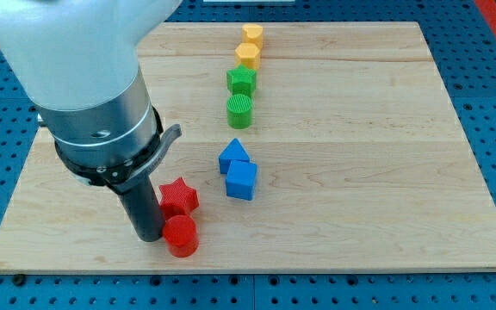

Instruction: Place red circle below blue cube

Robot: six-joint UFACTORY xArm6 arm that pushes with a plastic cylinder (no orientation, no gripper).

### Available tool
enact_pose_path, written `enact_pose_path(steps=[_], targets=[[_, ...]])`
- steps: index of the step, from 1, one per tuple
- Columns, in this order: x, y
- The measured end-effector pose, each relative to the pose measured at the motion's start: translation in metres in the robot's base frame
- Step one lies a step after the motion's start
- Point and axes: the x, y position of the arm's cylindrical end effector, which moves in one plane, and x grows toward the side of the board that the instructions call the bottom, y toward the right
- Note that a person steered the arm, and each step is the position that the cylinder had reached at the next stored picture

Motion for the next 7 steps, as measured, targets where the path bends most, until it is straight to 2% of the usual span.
enact_pose_path(steps=[2,4,5,7], targets=[[0.000,0.053],[0.005,-0.008],[0.039,-0.012],[0.040,-0.004]])
